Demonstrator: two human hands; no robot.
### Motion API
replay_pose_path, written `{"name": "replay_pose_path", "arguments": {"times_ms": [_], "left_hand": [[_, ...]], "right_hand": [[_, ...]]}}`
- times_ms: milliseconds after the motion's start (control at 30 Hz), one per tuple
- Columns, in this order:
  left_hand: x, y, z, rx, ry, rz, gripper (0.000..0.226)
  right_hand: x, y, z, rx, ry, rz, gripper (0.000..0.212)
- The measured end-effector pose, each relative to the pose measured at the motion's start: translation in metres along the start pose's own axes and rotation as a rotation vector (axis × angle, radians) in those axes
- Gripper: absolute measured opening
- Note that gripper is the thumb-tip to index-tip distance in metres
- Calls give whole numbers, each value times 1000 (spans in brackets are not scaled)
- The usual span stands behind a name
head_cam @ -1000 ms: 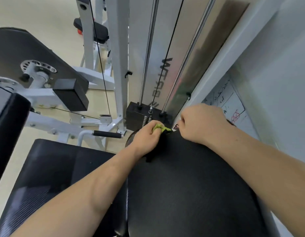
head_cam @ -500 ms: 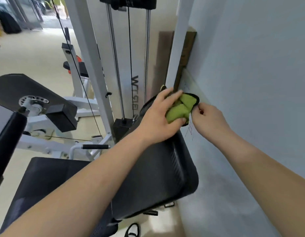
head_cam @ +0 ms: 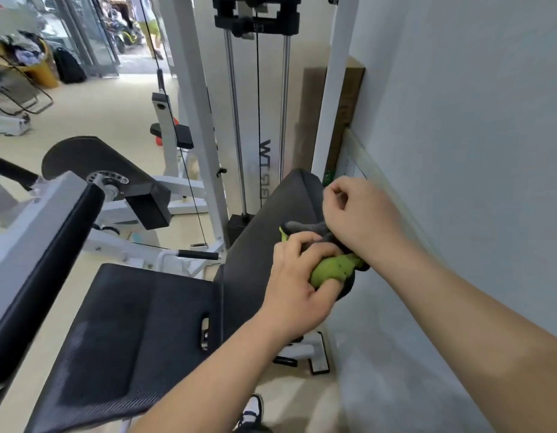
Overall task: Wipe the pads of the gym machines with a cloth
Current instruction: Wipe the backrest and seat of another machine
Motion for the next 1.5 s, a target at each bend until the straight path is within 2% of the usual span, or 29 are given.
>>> {"name": "replay_pose_path", "arguments": {"times_ms": [100,167,233,300,367,467,733,867,967,1033,1133,1300,1400,1500], "left_hand": [[14,3,-52,49,15,-14,30],[46,6,-88,122,99,18,29],[91,13,-117,136,378,-38,26],[128,33,-134,-9,682,-133,20],[156,54,-142,-185,842,-215,17],[177,74,-142,-266,936,-281,16],[302,76,-145,-221,1199,-310,7],[367,77,-88,-249,1137,-244,23],[409,50,-55,-124,1002,-181,35],[421,19,-62,-9,925,-219,36],[429,-5,-97,31,904,-241,45],[431,-10,-132,-15,892,-258,41],[459,-17,-103,-61,833,-290,43],[516,-21,-54,-52,859,-306,47]], "right_hand": [[42,-29,-8,204,157,-127,20],[63,-52,-17,328,215,-185,24],[76,-70,-26,417,250,-206,28],[87,-90,-33,477,277,-202,28],[97,-119,-39,534,285,-185,25],[96,-163,-49,623,244,-218,20],[87,-306,-24,782,250,-325,29],[79,-373,22,833,381,-468,31],[61,-428,52,896,388,-675,30],[44,-459,49,998,344,-781,31],[28,-489,42,1057,367,-904,35],[23,-504,44,1030,408,-911,28],[22,-503,44,996,422,-905,26],[22,-503,43,964,439,-951,30]]}}
Point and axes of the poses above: each hand's wrist, its own z-axis towards the middle knuckle, its own y-axis out of the back of the hand, x = y × z, the point moved 6 cm from there along z, towards the middle knuckle, and after that the axes turned 2 degrees about z, right-handed, at the moved point
